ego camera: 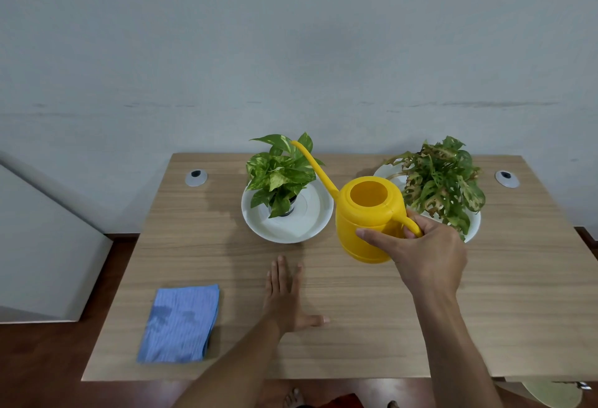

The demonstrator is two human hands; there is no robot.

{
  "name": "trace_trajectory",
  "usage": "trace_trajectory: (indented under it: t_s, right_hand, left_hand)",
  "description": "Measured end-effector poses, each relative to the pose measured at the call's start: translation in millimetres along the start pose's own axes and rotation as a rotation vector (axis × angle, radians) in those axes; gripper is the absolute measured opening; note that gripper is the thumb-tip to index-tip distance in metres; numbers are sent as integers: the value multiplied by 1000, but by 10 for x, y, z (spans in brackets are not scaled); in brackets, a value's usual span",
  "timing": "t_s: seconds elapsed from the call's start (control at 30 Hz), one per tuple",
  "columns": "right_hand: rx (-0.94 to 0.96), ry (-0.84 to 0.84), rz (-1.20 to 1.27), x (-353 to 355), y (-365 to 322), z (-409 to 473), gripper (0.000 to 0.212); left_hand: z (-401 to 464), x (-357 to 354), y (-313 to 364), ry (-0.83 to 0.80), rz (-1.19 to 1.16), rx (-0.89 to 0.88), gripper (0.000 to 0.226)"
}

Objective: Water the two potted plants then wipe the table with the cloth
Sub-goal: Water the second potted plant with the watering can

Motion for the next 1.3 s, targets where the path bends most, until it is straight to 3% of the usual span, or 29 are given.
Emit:
trace_trajectory:
  t_s: [0.47,0.7,1.1,1.3]
  right_hand:
    - [-11,2,6,-17,-20,-9,58]
    - [-3,-1,15,-36,-33,-19,47]
    - [-4,-28,38,-94,-31,-53,59]
    - [1,-60,46,-112,-76,-86,39]
  left_hand:
    - [19,-17,-1,-1,-13,0,145]
    - [19,-23,-5,10,-23,1,145]
    - [25,-22,-8,17,-32,26,146]
    - [27,-27,-6,14,-39,33,146]
Point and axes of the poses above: each hand's wrist, its own z-axis towards the middle knuckle, its own x-axis out of the back of the hand, y = z × x, the point moved 2 cm from there along z, towards the middle knuckle, and after that the axes turned 10 degrees about z, right-handed, at the moved point
